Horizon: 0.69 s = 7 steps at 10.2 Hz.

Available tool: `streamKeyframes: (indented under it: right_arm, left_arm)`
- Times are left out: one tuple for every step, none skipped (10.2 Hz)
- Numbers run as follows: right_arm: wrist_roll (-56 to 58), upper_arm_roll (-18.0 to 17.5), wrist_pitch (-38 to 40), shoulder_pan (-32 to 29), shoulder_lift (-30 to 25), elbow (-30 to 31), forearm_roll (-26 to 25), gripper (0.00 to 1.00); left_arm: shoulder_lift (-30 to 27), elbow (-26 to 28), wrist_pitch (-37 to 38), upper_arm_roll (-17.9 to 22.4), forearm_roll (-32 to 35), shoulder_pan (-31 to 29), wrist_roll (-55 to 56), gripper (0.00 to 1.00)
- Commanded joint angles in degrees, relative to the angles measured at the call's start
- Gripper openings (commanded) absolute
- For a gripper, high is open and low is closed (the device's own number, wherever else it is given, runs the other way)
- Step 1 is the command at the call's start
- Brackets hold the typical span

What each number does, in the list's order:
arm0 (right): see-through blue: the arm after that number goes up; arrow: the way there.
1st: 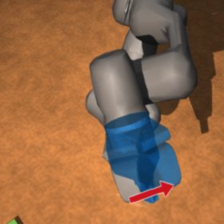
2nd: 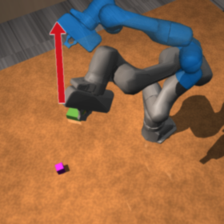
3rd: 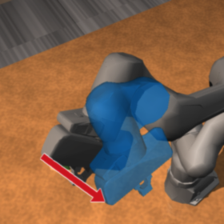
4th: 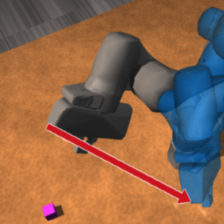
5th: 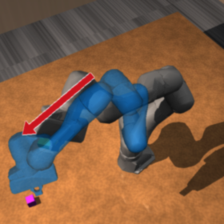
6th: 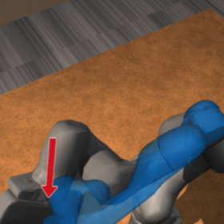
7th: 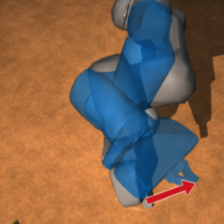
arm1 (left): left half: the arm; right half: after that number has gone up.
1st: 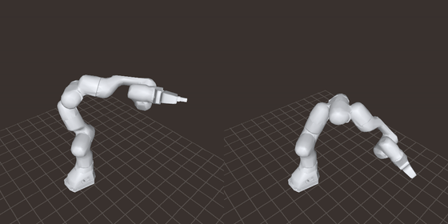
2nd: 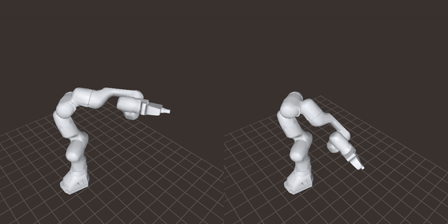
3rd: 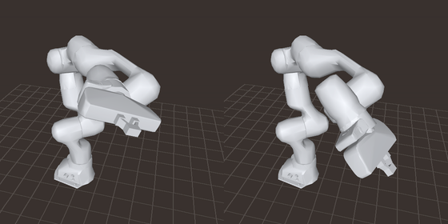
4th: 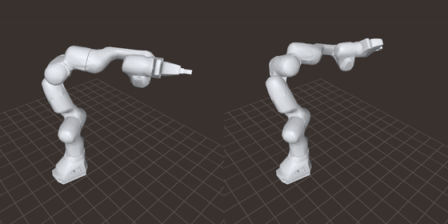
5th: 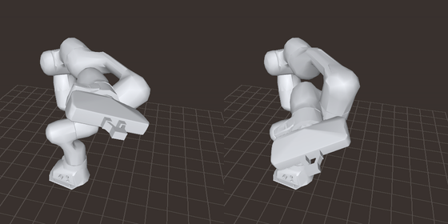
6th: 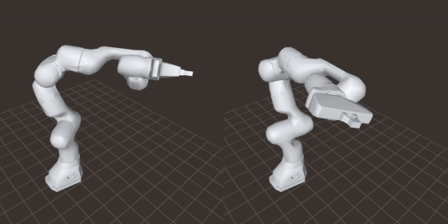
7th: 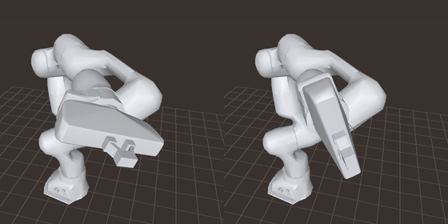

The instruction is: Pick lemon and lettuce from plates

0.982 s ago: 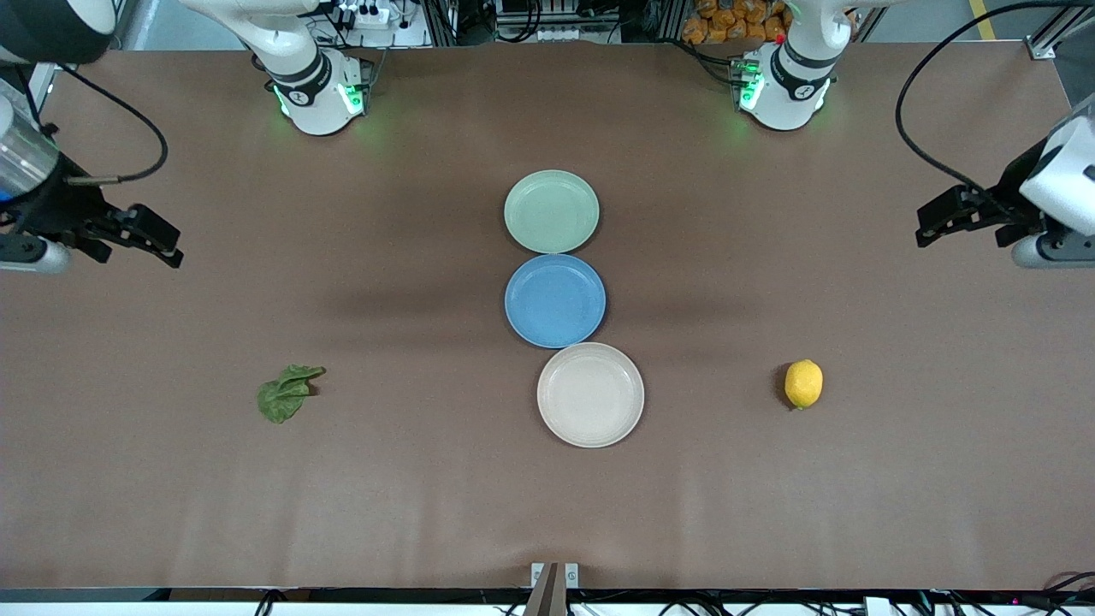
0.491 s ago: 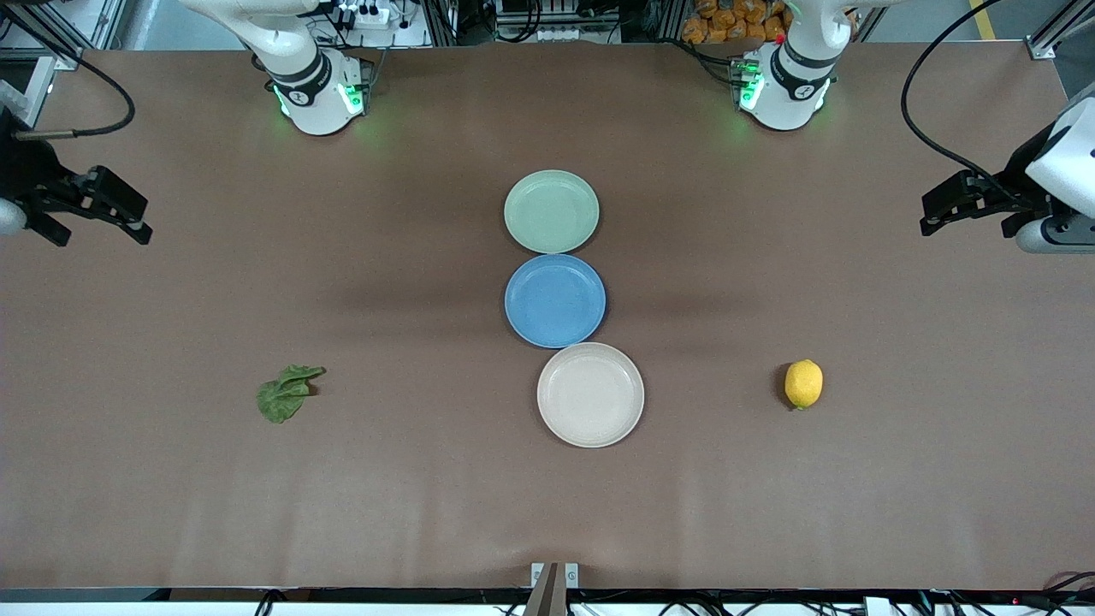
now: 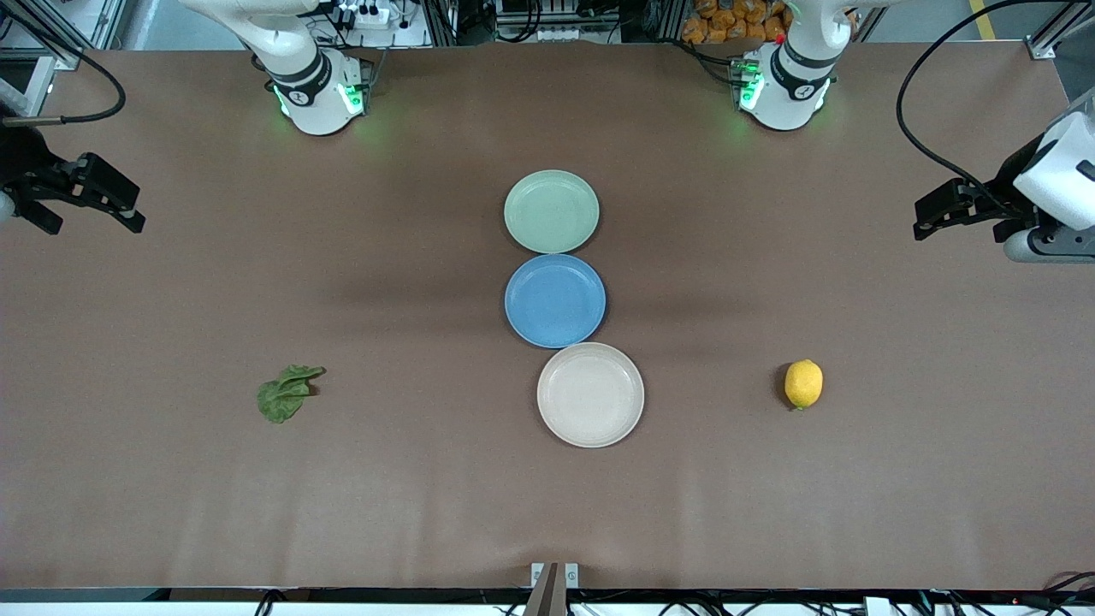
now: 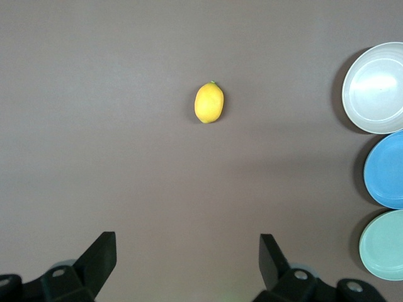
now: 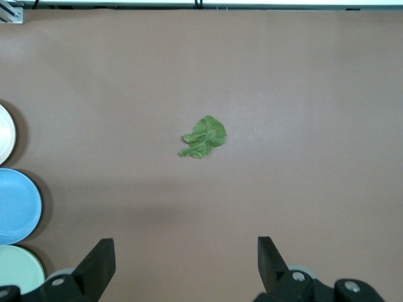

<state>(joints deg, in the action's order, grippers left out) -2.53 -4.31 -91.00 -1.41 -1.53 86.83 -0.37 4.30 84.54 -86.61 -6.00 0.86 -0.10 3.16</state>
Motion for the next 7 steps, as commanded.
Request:
streamKeyframes:
  right_arm:
    - [0.34,0.18,2.57,0.01,-0.23,-0.52,0.20,1.00]
    - [0.34,0.18,3.10,0.01,-0.23,-0.52,0.29,1.00]
    - [0.34,0.18,3.28,0.01,-0.23,-0.52,0.29,1.00]
    - [0.34,0.18,3.28,-0.08,-0.23,-0.52,0.37,1.00]
    - [0.34,0.18,3.28,-0.08,-0.23,-0.52,0.37,1.00]
    - [0.34,0.18,3.28,0.01,-0.23,-0.52,0.37,1.00]
    - [0.34,0.18,3.28,-0.08,-0.14,-0.52,0.37,1.00]
  left_arm:
    - [0.18,-0.34,0.12,-0.33,-1.03,-0.52,-1.58,1.00]
    - [0.44,-0.34,0.03,-0.33,-0.95,-0.52,-1.58,1.00]
    - [0.53,-0.34,0.03,-0.33,-0.95,-0.52,-1.58,1.00]
    - [0.53,-0.43,0.03,-0.33,-0.95,-0.52,-1.58,1.00]
    - [0.79,-0.60,0.03,-0.33,-0.86,-0.52,-1.58,1.00]
    - [0.88,-0.52,0.03,-0.33,-0.95,-0.78,-1.58,1.00]
    - [0.97,-0.52,0.03,-0.33,-0.95,-0.78,-1.58,1.00]
